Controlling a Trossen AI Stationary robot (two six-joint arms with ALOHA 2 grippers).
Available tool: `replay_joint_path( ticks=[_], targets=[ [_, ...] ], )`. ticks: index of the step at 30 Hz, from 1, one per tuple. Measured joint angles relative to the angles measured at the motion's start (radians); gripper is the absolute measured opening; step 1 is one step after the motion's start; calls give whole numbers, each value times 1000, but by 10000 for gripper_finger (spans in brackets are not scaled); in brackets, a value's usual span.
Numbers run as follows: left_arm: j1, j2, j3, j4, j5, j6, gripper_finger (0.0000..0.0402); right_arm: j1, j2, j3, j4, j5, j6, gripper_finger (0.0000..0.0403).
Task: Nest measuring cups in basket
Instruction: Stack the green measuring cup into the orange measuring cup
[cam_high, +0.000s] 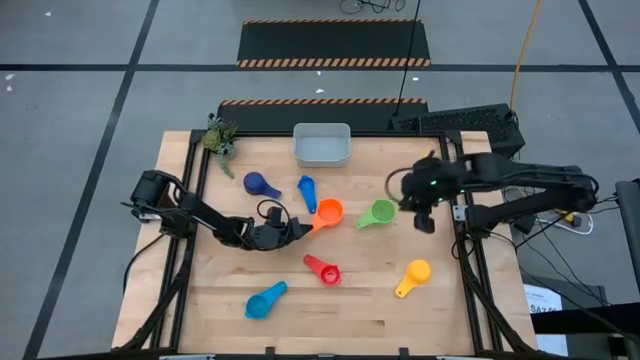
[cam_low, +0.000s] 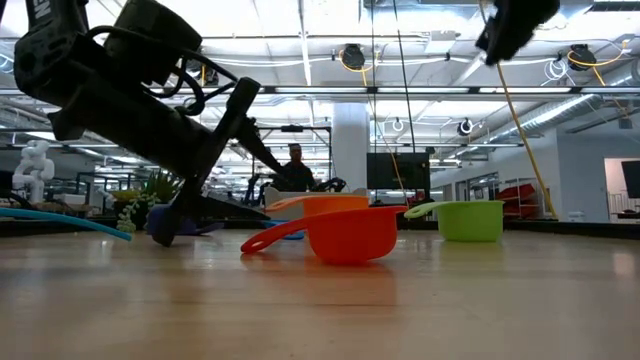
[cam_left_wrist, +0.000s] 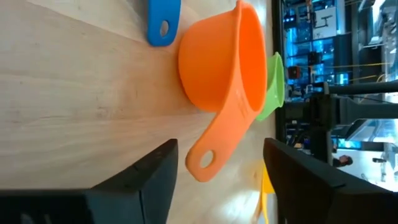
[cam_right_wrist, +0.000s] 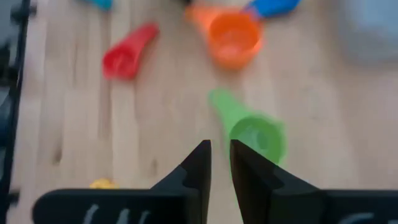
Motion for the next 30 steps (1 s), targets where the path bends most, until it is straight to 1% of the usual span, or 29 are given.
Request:
replay_joint_path(
  ticks=[2,7,10,13,18,22,26,30],
  targets=[
    [0,-10,-2,-8,1,15,251,0,28,-34,1,-31,-18,76],
    [7,-85,0,-61,2,83,270,-3,89,-107,30,-33,-88,124],
    [15,-151,-2,-155,9,142,275,-8,115,-147,68,-61,-161,150],
    [28,-228,0,-236,26,195,275,-14,135,-186,105,-84,-229,165],
    [46,-341,0,-343,33,272,275,-14,149,-251,176,-80,-359,168],
    [59,-405,21,-435,37,320,276,-20,149,-305,250,-76,-450,164],
    [71,-419,88,-529,64,374,276,-39,159,-346,309,-52,-524,162],
    [71,-421,175,-634,101,431,276,-70,210,-355,325,-51,-597,162]
  ],
)
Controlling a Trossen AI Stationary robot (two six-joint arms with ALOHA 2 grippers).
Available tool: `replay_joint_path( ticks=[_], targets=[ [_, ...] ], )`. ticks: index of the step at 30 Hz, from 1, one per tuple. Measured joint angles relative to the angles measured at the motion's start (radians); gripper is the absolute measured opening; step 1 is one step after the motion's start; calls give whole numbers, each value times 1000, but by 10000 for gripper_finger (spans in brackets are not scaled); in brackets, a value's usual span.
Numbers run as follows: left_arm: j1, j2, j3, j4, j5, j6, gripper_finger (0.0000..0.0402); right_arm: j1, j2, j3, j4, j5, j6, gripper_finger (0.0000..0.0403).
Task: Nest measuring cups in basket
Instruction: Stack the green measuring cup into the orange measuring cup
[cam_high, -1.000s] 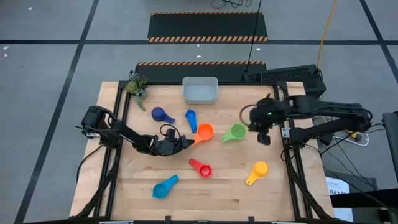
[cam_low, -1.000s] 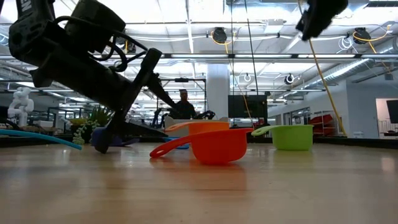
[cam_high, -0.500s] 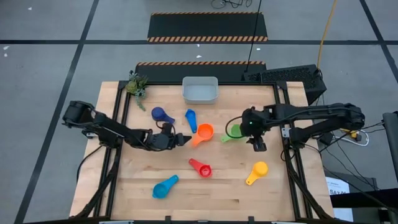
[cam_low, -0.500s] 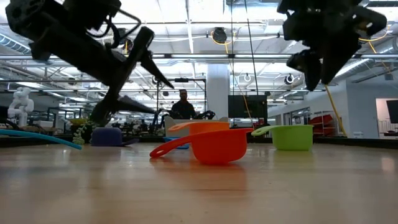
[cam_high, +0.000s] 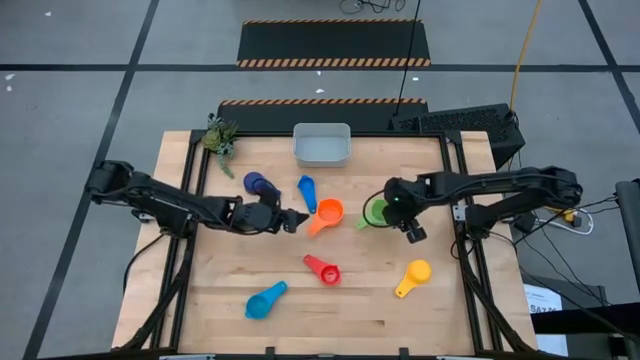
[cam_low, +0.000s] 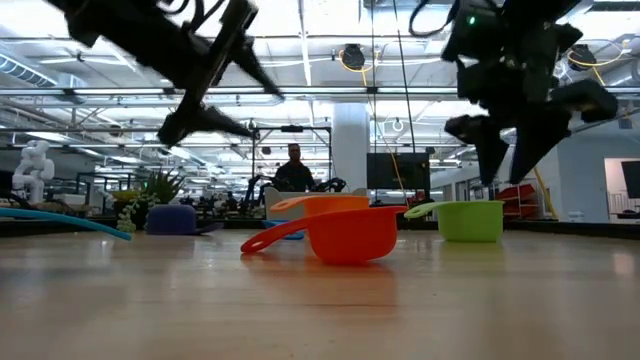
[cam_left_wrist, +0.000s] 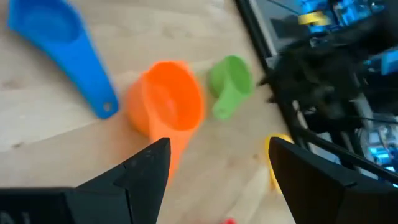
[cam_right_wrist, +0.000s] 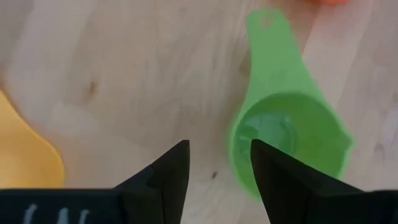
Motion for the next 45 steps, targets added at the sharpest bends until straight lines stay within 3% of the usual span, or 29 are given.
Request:
replay_joint_path(
  ticks=[5,11,21,33,45],
  targets=[
    [0,1,80,-141,0,41,276,-32,89,-1,23,0,-66,150],
    [-3,1,124,-198,2,42,276,-42,173,-1,45,31,-98,118],
    [-1,1,127,-198,3,43,276,-21,146,-1,36,25,-14,9],
    [-1,1,127,-258,2,40,276,45,8,91,-35,27,133,4],
    [-2,1,127,-325,34,-77,276,88,70,374,-94,68,-22,2]
  ],
)
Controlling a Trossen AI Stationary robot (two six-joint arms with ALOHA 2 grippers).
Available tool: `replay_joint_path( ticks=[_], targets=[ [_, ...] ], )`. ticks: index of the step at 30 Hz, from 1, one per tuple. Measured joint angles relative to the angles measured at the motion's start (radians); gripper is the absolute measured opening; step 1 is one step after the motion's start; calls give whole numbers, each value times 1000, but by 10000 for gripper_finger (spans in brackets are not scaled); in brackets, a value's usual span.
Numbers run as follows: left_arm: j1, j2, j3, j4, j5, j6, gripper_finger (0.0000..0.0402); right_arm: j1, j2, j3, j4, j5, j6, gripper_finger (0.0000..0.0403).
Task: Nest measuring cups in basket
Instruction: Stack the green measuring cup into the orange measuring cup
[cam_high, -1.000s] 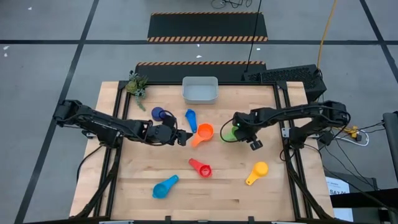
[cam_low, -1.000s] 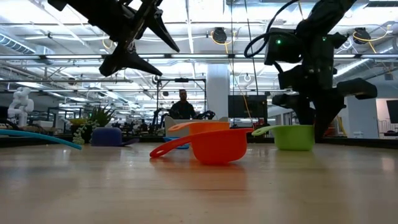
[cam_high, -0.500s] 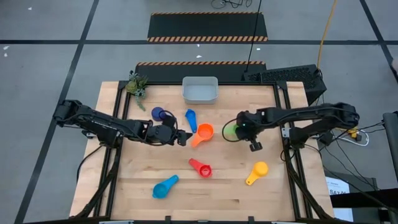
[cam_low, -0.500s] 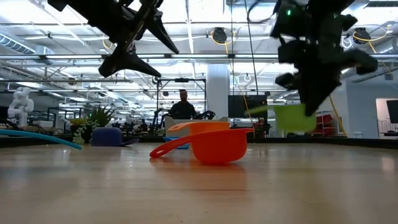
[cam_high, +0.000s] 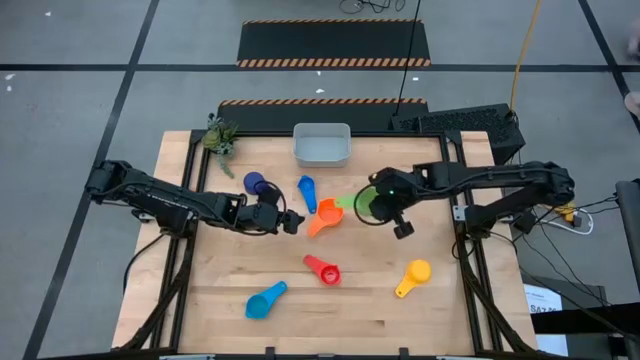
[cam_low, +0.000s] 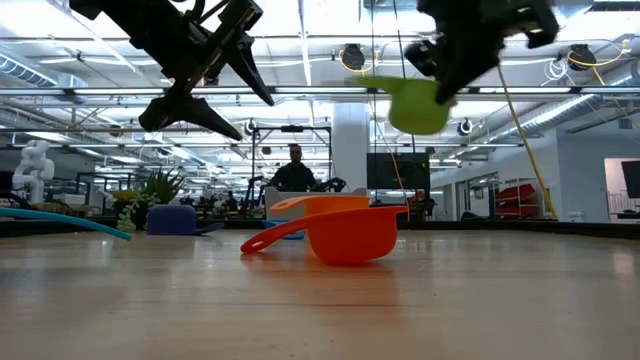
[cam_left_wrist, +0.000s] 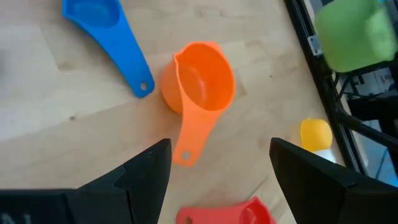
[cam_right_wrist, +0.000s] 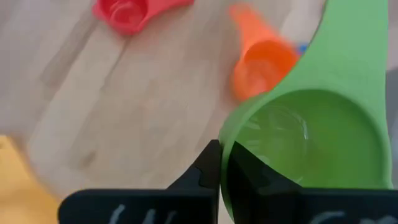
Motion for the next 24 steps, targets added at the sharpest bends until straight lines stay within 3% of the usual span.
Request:
replay_joint_path(
  ticks=[10,24],
  targets=[
    [-1,-60,-1,-27,4,-35,275,2,200,155,20,11,-283,2],
    [-1,-266,-1,-290,-7,-5,275,2,365,164,203,8,-492,2]
  ],
)
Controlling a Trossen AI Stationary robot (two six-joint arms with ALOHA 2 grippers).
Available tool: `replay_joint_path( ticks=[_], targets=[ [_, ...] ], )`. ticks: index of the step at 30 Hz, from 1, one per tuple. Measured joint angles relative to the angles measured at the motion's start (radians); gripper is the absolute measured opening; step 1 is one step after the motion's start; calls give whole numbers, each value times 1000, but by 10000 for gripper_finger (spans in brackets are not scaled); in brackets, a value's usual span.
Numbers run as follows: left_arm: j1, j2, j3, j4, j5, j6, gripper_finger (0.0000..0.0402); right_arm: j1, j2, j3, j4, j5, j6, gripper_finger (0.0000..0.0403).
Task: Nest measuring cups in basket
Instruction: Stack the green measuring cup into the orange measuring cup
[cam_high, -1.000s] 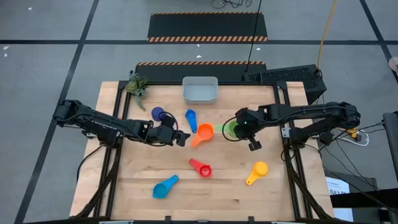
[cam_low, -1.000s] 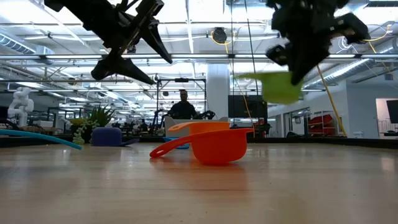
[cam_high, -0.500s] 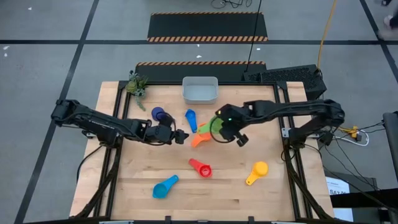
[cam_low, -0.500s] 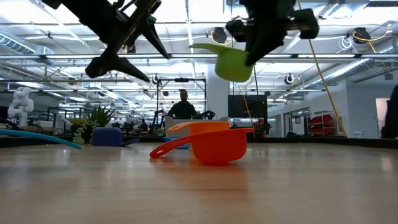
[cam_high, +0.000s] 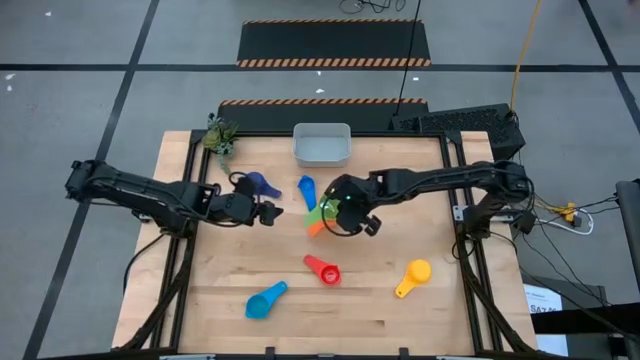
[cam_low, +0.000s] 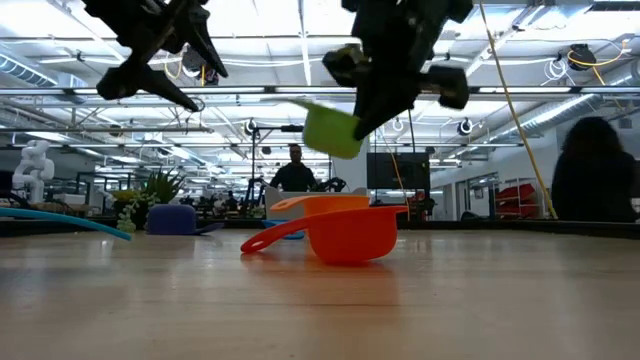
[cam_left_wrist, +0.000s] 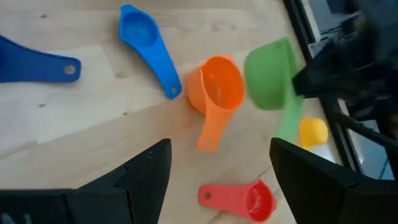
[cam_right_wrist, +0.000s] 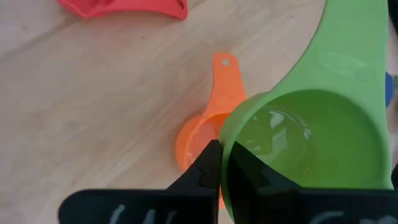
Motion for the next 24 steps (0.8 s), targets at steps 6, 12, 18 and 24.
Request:
replay_joint_path(
  ticks=[6,12,18,24],
  targets=[
    [-1,-10,1,6,0,-14,275,0,85,0,12,3,-98,2],
    [-9,-10,0,-1,2,-9,275,-17,96,0,28,26,-123,2],
    [-14,-10,0,0,3,3,275,-48,97,0,14,25,-149,9],
    [-14,-10,0,0,3,5,276,-73,97,0,22,23,-155,20]
  ],
)
